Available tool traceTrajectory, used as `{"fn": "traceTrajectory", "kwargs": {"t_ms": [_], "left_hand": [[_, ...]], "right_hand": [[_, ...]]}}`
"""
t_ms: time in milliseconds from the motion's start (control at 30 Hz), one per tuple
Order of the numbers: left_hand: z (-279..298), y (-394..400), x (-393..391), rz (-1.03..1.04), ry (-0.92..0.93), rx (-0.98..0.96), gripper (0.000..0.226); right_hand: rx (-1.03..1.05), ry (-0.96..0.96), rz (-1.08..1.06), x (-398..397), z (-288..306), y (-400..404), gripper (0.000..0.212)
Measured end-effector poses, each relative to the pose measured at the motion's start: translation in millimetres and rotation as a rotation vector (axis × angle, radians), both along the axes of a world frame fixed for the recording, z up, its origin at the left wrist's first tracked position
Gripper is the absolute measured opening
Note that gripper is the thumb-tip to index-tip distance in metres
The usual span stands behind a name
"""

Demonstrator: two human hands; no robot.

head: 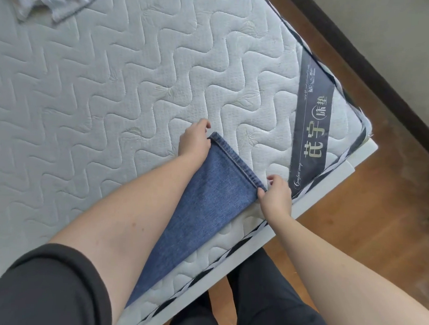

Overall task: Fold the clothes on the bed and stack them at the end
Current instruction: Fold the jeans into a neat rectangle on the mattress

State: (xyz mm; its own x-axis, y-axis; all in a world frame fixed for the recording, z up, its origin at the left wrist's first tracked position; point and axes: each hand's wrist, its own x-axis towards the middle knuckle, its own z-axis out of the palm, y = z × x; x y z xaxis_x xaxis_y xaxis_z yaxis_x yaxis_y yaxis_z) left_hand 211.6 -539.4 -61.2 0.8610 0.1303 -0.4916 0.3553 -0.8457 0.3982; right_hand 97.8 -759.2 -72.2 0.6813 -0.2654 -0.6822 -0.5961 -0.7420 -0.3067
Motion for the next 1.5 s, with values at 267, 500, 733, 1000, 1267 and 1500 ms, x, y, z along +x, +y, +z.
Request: {"fn": "traceTrajectory", "kwargs": {"t_ms": [267,500,733,1000,1267,1500], "left_hand": [[16.8,34.8,-108.0,-0.045,-0.041,0.042,0.028],[26.2,102.4,-250.4,-0.384,0.034,0.372,0.03],[24.0,192.4,-375.6,-0.143,0.24,0.441,0.058],[24.9,280.2,-471.8,0.21,0.235,0.369,0.059],[21.2,336.5,-483.3,0.391,0.083,0.219,0.057],[10.2,394.8,-452.6,0.506,-0.026,0.17,0.057]], "right_hand": [[-0.06,-0.22,0.456,-35.7,21.3,31.8,0.037],[0.044,-0.167,0.728,-86.0,25.9,101.0,0.038],[0.072,-0.163,0.992,-147.5,31.5,191.2,0.044],[0.139,-0.174,1.183,-207.8,27.4,297.3,0.055],[0.219,-0.237,1.247,-222.2,19.0,382.5,0.054],[0.161,-0.214,1.267,-212.1,-14.3,453.0,0.048]]}}
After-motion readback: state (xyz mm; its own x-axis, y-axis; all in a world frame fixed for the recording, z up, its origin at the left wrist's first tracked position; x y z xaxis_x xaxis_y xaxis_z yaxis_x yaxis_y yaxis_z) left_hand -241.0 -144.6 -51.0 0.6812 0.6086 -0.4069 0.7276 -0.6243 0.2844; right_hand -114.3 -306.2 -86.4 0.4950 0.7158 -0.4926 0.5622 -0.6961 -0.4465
